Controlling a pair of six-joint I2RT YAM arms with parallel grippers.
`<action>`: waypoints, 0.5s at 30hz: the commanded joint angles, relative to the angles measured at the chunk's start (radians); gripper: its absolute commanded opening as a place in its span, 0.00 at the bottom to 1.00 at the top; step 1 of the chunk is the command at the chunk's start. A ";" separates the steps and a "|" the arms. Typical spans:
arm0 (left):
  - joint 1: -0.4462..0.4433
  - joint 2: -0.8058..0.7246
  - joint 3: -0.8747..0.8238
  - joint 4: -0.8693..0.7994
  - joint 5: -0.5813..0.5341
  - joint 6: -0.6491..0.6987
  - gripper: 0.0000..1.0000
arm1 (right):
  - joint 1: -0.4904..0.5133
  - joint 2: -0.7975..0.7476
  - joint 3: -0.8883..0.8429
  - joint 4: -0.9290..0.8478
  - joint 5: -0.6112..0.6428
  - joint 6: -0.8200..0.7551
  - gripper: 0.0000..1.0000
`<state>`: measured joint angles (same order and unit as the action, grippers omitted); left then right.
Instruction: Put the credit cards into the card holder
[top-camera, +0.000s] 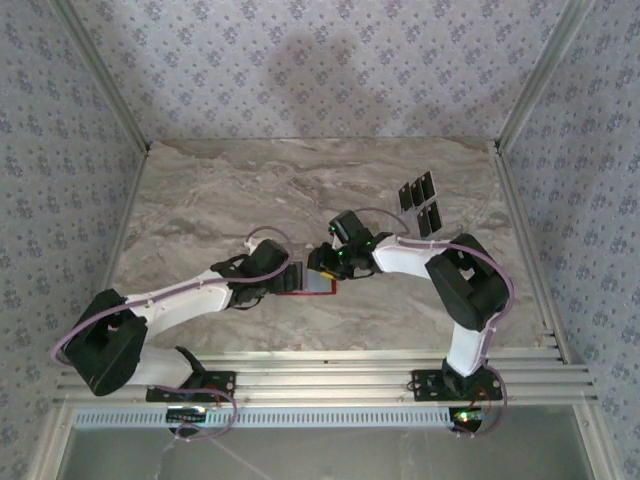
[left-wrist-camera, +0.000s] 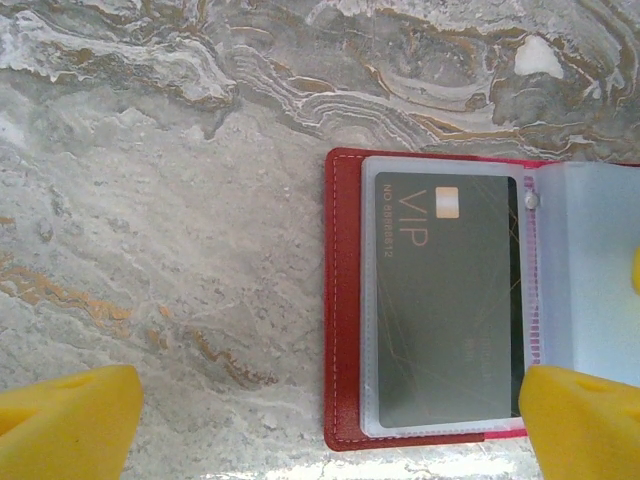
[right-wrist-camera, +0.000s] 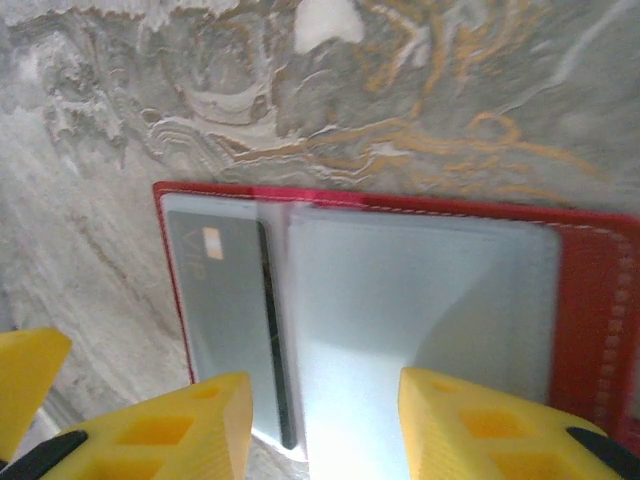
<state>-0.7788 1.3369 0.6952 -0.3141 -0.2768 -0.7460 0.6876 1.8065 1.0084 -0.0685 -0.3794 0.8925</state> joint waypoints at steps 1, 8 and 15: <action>0.003 -0.007 -0.007 0.006 0.013 0.003 0.97 | -0.012 -0.032 0.050 -0.114 0.060 -0.070 0.45; -0.014 0.021 0.008 0.017 0.022 0.002 0.97 | -0.013 0.013 0.089 -0.165 0.074 -0.108 0.45; -0.036 0.042 0.021 0.024 0.021 0.016 0.97 | -0.002 0.064 0.115 -0.175 0.071 -0.109 0.45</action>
<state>-0.8059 1.3655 0.6952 -0.3065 -0.2573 -0.7448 0.6781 1.8370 1.0935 -0.2005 -0.3248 0.8036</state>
